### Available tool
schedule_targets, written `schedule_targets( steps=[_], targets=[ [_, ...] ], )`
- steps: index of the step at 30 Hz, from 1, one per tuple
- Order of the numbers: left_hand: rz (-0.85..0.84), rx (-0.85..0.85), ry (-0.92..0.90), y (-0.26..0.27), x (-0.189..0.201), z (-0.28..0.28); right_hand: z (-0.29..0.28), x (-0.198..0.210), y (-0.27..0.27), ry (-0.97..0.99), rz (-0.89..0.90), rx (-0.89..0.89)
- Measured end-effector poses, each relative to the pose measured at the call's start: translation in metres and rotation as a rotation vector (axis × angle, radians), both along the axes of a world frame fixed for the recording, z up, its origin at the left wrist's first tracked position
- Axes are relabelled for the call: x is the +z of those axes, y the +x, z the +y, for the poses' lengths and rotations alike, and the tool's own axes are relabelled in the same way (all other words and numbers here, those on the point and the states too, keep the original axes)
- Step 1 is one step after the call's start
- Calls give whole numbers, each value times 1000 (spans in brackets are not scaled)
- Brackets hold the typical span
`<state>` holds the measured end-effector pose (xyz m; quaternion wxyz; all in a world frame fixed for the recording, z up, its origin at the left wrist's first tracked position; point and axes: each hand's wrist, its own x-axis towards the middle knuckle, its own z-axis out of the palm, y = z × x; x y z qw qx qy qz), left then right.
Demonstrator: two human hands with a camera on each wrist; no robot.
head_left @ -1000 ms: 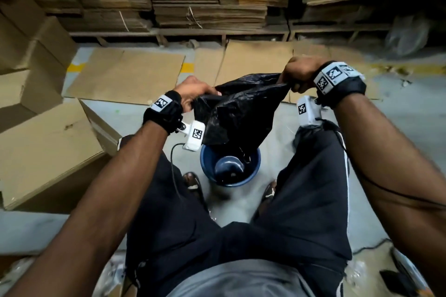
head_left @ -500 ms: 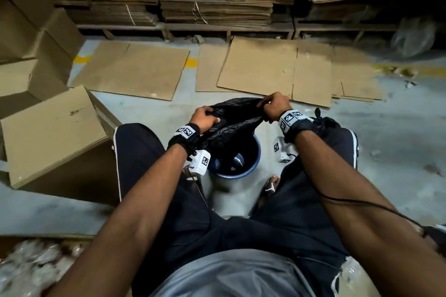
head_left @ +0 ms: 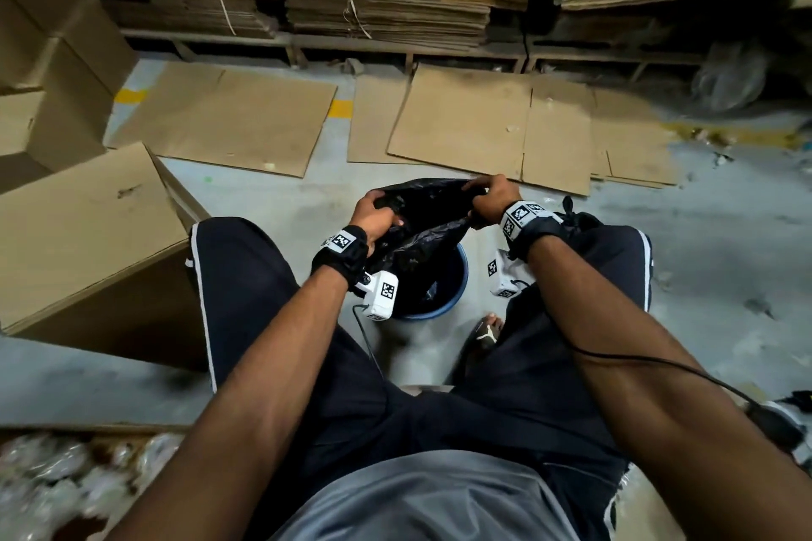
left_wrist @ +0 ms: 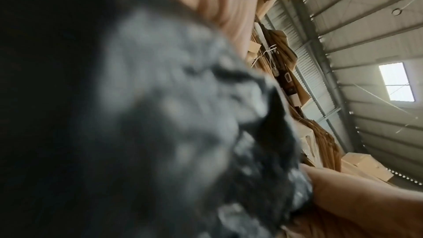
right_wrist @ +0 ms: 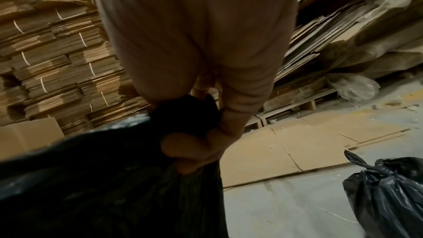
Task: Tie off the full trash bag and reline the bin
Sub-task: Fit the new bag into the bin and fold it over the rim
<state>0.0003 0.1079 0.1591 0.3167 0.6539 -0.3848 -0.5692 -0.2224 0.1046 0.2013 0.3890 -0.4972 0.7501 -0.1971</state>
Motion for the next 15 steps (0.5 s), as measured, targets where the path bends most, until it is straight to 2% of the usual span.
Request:
schedule_targets(
  steps=[2,6,8,11,13,15],
  targets=[
    [-104,-94,-39,7,-10,1,-2,-6,0,9,62,2],
    [-505,-410,-68,20,-36,6,0,-27,-3,31,109,54],
    [-593,-493,-23,21,-49,5,2,-43,-5,4,127,54],
    [-761,-545,48,15,-69,0,3,-66,-6,-27,181,136],
    [-870,-529,-71,10,-77,-3,3,-77,-5,-62,204,219],
    [-898,-565,-187,4,-80,-9,-1,-93,-5,-95,219,289]
  ],
)
